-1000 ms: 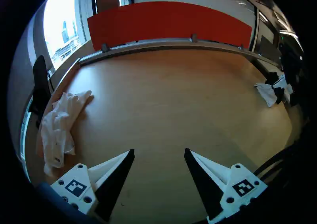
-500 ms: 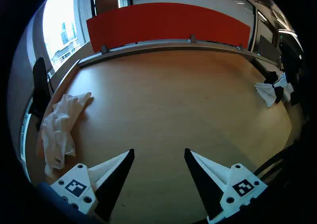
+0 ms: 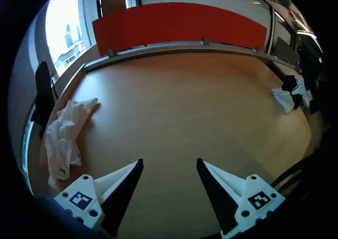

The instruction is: Fold towel

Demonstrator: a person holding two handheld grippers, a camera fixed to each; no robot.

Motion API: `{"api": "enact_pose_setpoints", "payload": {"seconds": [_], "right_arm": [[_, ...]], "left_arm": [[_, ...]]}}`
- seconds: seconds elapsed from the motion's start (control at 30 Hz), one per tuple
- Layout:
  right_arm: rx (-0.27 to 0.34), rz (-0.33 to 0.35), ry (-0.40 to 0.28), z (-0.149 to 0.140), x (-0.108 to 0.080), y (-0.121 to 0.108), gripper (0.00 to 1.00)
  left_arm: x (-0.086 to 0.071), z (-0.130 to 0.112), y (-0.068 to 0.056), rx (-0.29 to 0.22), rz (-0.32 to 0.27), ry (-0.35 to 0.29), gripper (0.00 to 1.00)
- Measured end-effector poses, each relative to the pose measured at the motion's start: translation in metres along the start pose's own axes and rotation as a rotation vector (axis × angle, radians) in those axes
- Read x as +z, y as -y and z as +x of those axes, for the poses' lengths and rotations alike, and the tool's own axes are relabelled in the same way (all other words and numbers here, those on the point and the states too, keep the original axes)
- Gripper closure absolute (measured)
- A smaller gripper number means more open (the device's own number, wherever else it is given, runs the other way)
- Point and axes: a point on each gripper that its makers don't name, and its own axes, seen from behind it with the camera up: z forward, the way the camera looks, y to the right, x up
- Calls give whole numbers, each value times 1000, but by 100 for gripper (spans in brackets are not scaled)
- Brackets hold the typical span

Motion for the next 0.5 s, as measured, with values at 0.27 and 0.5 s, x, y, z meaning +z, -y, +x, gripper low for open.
{"api": "enact_pose_setpoints", "payload": {"seconds": [0.27, 0.5], "right_arm": [[-2, 3, 10, -7, 3, 2, 70], [3, -18, 10, -11, 4, -2, 32]], "left_arm": [[-1, 0, 0, 4, 1, 1, 6], [0, 0, -1, 6, 0, 2, 6]]}}
